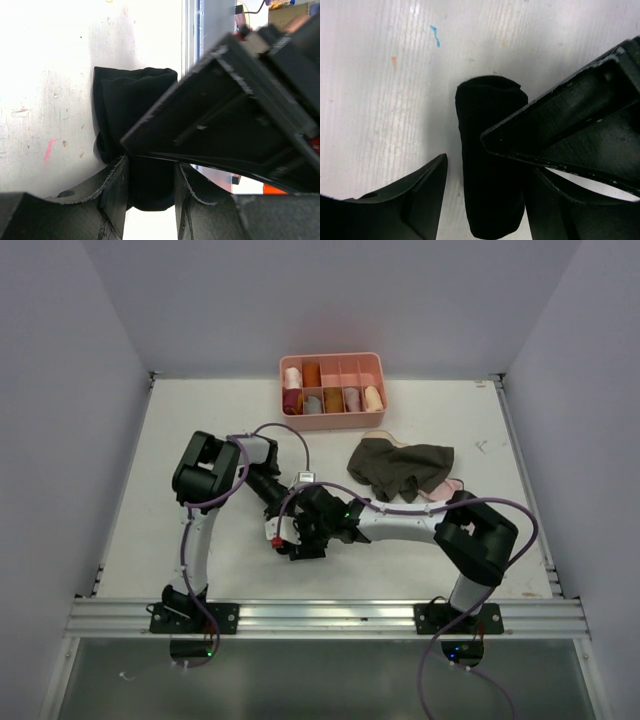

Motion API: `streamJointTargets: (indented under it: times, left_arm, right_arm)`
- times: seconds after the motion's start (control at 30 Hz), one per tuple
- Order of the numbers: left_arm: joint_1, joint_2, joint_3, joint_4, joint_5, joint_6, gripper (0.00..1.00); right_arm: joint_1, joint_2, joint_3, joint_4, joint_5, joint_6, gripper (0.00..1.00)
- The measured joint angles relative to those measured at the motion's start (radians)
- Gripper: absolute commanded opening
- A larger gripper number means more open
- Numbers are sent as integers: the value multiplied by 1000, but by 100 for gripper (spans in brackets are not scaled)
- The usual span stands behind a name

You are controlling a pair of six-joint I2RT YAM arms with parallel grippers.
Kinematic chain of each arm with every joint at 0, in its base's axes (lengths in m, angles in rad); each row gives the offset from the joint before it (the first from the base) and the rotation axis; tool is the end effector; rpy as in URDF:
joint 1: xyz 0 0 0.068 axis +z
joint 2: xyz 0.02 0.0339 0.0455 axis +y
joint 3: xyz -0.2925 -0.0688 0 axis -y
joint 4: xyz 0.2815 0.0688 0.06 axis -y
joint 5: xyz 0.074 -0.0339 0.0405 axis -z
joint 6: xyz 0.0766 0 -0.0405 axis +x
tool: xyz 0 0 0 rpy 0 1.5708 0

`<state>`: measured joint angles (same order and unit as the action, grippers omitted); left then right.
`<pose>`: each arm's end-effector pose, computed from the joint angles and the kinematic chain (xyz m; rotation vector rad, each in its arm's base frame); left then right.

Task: Roll the underwear
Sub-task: Roll the underwear, then place the rolled underwear into the container

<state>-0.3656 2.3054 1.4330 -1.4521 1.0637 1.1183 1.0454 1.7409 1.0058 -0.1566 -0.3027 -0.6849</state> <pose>0.3187 -0.1937 0.0725 -1.1793 -2.0927 1.6205 0.1864 0.3670 0.1430 -1.9714 1.5044 0.5284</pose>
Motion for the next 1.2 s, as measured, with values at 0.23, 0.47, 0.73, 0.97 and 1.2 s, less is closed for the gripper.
streamJointTargets:
  times: [0.23, 0.47, 0.73, 0.97, 1.2]
  left_arm:
    - [2, 2, 0, -5, 0, 6, 0]
    - [6, 11, 0, -23, 0, 29, 0]
    - [10, 34, 10, -54, 0, 31, 0]
    - [10, 32, 18, -61, -5, 26, 53]
    - [59, -88, 85, 34, -87, 1, 100]
  right_arm:
    - [-7, 4, -119, 203, 5, -25, 59]
    - [-14, -10, -205, 372, -8, -19, 55]
    - [-23, -11, -248, 453, -34, -24, 27]
    - [-28, -18, -272, 494, -55, -22, 0]
    - [-45, -18, -212, 395, -57, 27, 0]
